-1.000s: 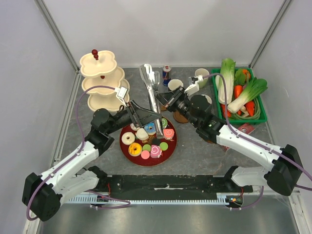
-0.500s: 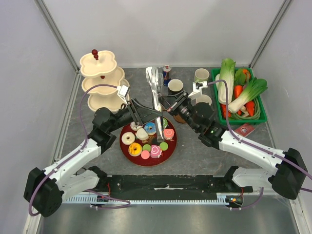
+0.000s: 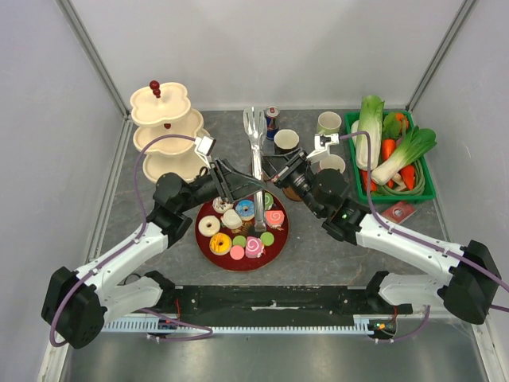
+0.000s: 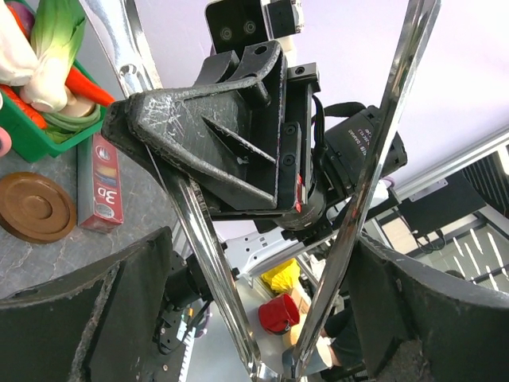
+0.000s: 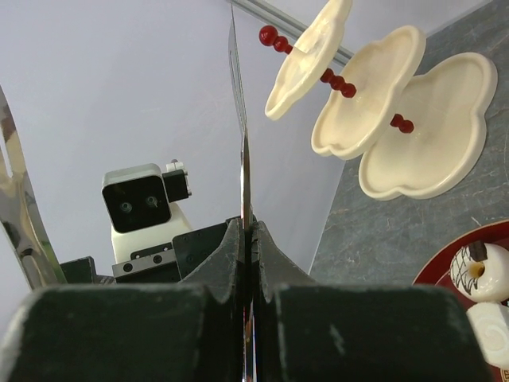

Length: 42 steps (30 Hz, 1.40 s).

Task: Serve the afternoon tea

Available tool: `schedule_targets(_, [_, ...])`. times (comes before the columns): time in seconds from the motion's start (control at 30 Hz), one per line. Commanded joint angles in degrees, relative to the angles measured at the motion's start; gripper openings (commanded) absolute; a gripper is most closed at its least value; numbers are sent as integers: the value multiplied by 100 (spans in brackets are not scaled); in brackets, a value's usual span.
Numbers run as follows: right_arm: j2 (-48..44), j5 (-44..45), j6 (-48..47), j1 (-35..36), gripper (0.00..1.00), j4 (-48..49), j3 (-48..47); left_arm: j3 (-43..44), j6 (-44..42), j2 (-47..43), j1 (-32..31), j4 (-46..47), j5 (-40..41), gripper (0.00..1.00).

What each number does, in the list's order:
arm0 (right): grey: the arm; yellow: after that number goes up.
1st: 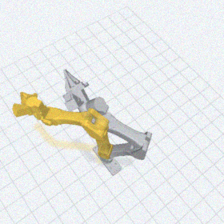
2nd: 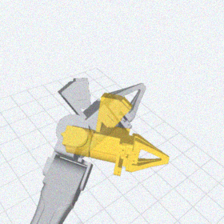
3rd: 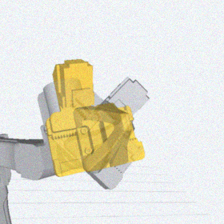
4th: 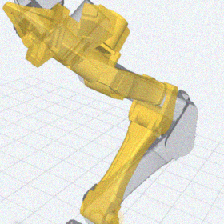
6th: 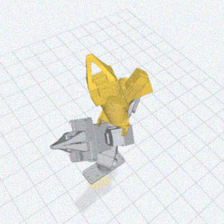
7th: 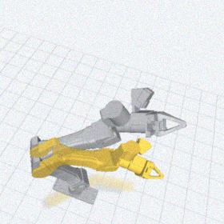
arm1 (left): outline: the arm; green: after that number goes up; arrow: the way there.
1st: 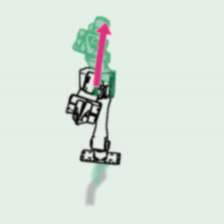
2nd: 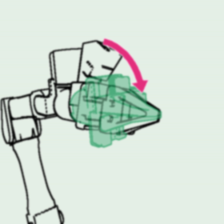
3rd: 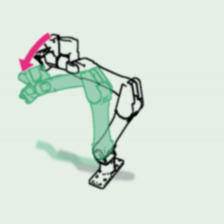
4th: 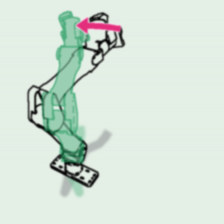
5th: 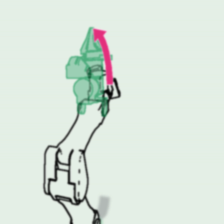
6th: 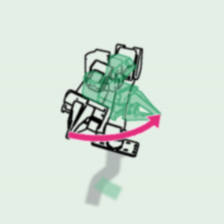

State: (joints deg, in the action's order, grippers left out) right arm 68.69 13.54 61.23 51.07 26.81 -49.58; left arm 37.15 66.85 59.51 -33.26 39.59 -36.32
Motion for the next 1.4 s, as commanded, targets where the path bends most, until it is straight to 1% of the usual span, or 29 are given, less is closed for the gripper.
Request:
schedule_targets(0.0, [-92,298,-138,105,0,378,-95,302,144,140,3,189,-156,92])
schedule_targets(0.1, [-48,395,-217,131,0,202,-209,302,144,105,-6,189,-209,91])
schedule_targets(0.3, [-75,491,-287,131,0,44,-201,258,39,0,-6,-4,-78,82])
schedule_targets(0.43, [-40,492,-305,140,0,-35,-236,284,21,8,-6,-31,-121,81])
schedule_targets(0.5, [-13,465,-314,149,0,-70,-254,293,4,0,-6,-31,-130,76])
schedule_targets(0.7, [-48,386,-287,140,1,-237,-298,302,3,9,-14,-101,-86,64])
schedule_targets(0.77, [-66,412,-270,149,10,-334,-306,276,21,8,-6,-101,-78,61])
schedule_targets(0.8, [-66,395,-261,149,14,-369,-315,267,30,0,-14,-101,-69,60])
schedule_targets(0.87, [-66,377,-270,140,26,-422,-350,223,30,-9,3,-110,-69,60])
schedule_targets(0.97, [-83,430,-357,149,40,-632,-499,135,39,-62,3,-154,-112,59])
schedule_targets(1.13, [-110,676,-507,149,60,-1054,-833,-76,-84,-290,-6,-434,-104,59])
schedule_targets(1.3, [-197,1088,-621,140,76,-1450,-1080,-304,-146,-580,3,-645,-60,58])
schedule_targets(1.37, [-250,1290,-621,140,83,-1581,-1124,-305,-224,-694,-5,-925,-60,58])
